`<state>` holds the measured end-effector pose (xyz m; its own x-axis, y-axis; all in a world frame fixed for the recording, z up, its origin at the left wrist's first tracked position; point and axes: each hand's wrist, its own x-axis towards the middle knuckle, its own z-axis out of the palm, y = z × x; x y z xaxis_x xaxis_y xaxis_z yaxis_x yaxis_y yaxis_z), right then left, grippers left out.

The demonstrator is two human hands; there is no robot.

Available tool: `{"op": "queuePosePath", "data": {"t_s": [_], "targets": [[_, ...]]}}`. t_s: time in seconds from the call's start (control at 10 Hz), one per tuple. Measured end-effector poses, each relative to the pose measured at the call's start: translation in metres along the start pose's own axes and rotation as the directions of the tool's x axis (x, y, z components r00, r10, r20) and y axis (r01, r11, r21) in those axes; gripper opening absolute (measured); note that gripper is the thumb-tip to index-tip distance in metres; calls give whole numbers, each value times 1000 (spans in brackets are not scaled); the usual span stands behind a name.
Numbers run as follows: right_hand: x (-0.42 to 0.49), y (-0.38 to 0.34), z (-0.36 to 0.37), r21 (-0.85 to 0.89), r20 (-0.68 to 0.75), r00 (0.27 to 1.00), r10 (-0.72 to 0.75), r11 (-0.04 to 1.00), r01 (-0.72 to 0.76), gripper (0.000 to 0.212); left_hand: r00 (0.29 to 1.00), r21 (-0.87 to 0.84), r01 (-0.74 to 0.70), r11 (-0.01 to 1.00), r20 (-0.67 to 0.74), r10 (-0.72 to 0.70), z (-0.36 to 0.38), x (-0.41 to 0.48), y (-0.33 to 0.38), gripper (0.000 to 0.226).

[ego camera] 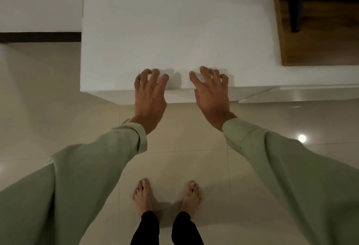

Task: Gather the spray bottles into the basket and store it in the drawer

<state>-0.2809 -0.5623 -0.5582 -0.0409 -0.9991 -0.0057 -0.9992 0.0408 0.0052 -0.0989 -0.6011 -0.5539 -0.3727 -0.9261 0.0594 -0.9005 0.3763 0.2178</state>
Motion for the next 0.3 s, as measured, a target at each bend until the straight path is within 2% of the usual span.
{"op": "queuePosePath", "data": {"t_s": [0.1,0.2,0.3], "targets": [[3,-6,-27,65,170,985,27,997,-38,51,983,-43,1,999,183,7,-22,1,1,55],[-5,-6,-68,185,340,940,4,980,-70,62,922,-85,21,996,388,14,-62,0,2,65],[-19,-8,-114,259,287,958,-4,963,-74,69,934,-111,18,994,356,23,-112,-4,9,65]]}}
